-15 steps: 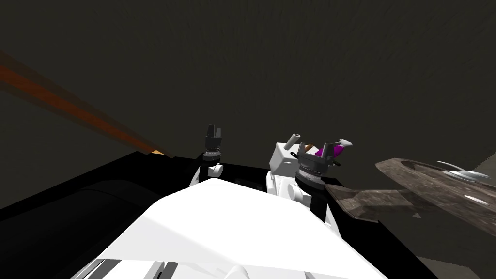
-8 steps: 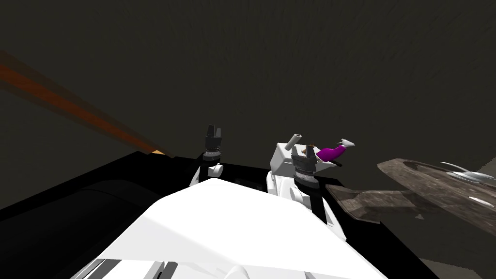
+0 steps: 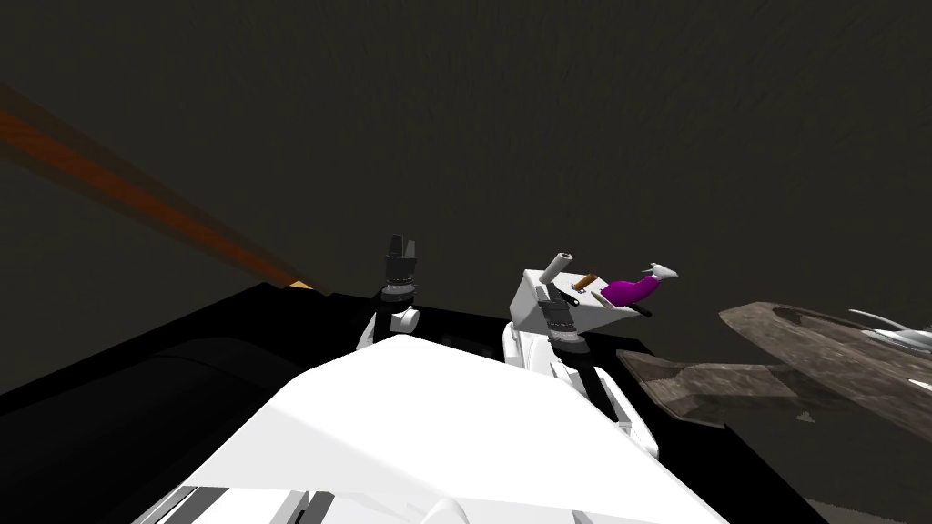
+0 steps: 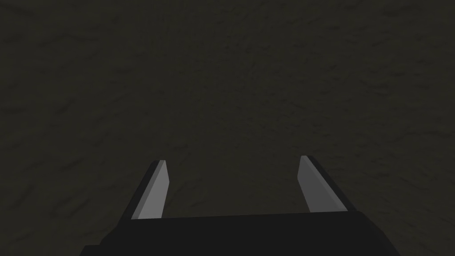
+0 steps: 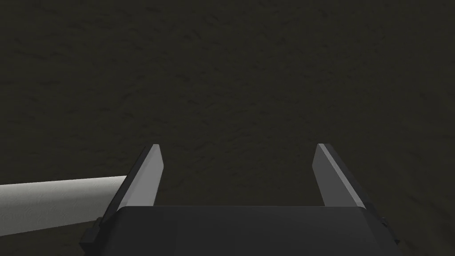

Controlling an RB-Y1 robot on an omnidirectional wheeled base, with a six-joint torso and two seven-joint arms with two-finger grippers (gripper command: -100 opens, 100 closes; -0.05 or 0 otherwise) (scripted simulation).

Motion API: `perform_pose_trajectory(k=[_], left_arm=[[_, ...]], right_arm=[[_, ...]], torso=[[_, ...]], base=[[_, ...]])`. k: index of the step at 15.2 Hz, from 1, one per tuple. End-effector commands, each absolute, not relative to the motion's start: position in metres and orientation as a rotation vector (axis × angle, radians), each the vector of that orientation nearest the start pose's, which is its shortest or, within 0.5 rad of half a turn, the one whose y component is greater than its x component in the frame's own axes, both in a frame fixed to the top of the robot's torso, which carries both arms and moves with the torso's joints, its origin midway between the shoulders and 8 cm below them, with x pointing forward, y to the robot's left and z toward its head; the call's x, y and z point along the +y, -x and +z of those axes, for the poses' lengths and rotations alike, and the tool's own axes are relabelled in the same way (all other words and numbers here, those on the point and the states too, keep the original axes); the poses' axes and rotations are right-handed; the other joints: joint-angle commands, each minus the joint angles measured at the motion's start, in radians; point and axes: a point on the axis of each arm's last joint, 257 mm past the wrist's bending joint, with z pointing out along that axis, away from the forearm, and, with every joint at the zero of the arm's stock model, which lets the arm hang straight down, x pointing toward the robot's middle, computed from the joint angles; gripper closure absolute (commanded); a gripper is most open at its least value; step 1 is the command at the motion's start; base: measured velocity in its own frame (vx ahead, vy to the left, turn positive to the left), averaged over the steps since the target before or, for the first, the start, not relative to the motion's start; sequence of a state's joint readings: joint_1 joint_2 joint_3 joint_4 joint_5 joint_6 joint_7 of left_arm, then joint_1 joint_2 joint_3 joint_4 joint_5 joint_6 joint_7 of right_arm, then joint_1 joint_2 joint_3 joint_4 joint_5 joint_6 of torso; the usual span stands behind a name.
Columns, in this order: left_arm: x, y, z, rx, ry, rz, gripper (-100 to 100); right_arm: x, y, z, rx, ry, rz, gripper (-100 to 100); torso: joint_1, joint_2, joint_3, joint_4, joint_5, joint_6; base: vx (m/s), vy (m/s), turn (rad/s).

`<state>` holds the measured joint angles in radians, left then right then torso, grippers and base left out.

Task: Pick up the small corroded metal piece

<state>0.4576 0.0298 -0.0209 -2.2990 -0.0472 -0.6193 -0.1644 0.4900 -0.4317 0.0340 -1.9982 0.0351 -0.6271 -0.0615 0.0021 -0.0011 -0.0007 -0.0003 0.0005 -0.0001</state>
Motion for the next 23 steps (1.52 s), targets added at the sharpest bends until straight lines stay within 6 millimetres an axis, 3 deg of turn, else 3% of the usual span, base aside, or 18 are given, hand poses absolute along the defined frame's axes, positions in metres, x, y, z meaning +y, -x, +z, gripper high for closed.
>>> perform_pose_trajectory(k=[1,2,3,4,6,7,8,9,11,12,15,16,18,19,20,21,23], left_arm=[[0.253,-0.322,0.066,0.567,0.412,-1.192,0],[0.253,-0.322,0.066,0.567,0.412,-1.192,0],[0.253,-0.322,0.066,0.567,0.412,-1.192,0],[0.253,-0.322,0.066,0.567,0.412,-1.192,0],[0.253,-0.322,0.066,0.567,0.412,-1.192,0],[0.253,-0.322,0.066,0.567,0.412,-1.192,0],[0.253,-0.322,0.066,0.567,0.412,-1.192,0],[0.253,-0.322,0.066,0.567,0.412,-1.192,0],[0.253,-0.322,0.066,0.567,0.412,-1.192,0],[0.253,-0.322,0.066,0.567,0.412,-1.192,0],[0.253,-0.322,0.066,0.567,0.412,-1.192,0],[0.253,-0.322,0.066,0.567,0.412,-1.192,0],[0.253,-0.322,0.066,0.567,0.412,-1.192,0],[0.253,-0.322,0.066,0.567,0.412,-1.192,0],[0.253,-0.322,0.066,0.567,0.412,-1.192,0],[0.253,-0.322,0.066,0.567,0.412,-1.192,0],[0.253,-0.322,0.066,0.567,0.412,-1.192,0]], right_arm=[[-0.26,-0.365,-0.096,1.131,-0.452,1.28,-100],[-0.262,-0.366,-0.119,1.207,-0.437,1.237,-100],[-0.262,-0.366,-0.119,1.216,-0.429,1.234,-100],[-0.265,-0.365,-0.139,1.276,-0.414,1.195,-100],[-0.268,-0.365,-0.144,1.301,-0.402,1.184,-100],[-0.273,-0.362,-0.166,1.376,-0.378,1.135,-100],[-0.275,-0.362,-0.168,1.387,-0.372,1.13,-100],[-0.282,-0.358,-0.19,1.455,-0.35,1.08,-100],[-0.285,-0.358,-0.193,1.474,-0.338,1.07,-100],[-0.293,-0.352,-0.212,1.544,-0.302,1.018,-100],[-0.312,-0.344,-0.241,1.646,-0.26,0.939,-100],[-0.324,-0.337,-0.26,1.708,-0.23,0.883,-100],[-0.33,-0.336,-0.263,1.73,-0.215,0.867,-100],[-0.348,-0.326,-0.284,1.802,-0.183,0.8,-100],[-0.35,-0.325,-0.283,1.812,-0.166,0.792,-100],[-0.367,-0.315,-0.3,1.875,-0.129,0.73,-100],[-0.373,-0.314,-0.301,1.892,-0.114,0.715,-100]], torso=[[0.0,0.0,0.0,0.0,0.0,0.0],[0.0,0.0,0.0,0.0,0.0,0.0],[0.0,0.0,0.0,0.0,0.0,0.0],[0.0,0.0,0.0,0.0,0.0,0.0],[0.0,0.0,0.0,0.0,0.0,0.0],[0.0,0.0,0.0,0.0,0.0,0.0],[0.0,0.0,0.0,0.0,0.0,0.0],[0.0,0.0,0.0,0.0,0.0,0.0],[0.0,0.0,0.0,0.0,0.0,0.0],[0.0,0.0,0.0,0.0,0.0,0.0],[0.0,0.0,0.0,0.0,0.0,0.0],[0.0,0.0,0.0,0.0,0.0,0.0],[0.001,0.0,0.0,0.0,0.0,0.0],[0.0,0.0,0.0,0.0,0.0,0.0],[0.0,0.0,0.0,0.0,0.0,0.0],[0.0,0.0,0.0,0.0,0.0,0.0],[0.0,0.0,0.0,0.0,0.0,0.0]], base=[[0.009,0.025,0.005],[0.008,0.03,0.028],[0.007,0.032,0.03],[0.01,0.04,0.042],[0.01,0.035,0.027],[0.012,0.033,0.035],[0.013,0.034,0.045],[0.018,0.043,0.059],[0.013,0.037,0.032],[0.008,0.032,0.044],[0.007,0.039,0.059],[0.017,0.048,0.081],[0.012,0.037,0.037],[0.008,0.034,0.061],[0.009,0.032,0.057],[0.014,0.038,0.077],[0.012,0.032,0.046]])
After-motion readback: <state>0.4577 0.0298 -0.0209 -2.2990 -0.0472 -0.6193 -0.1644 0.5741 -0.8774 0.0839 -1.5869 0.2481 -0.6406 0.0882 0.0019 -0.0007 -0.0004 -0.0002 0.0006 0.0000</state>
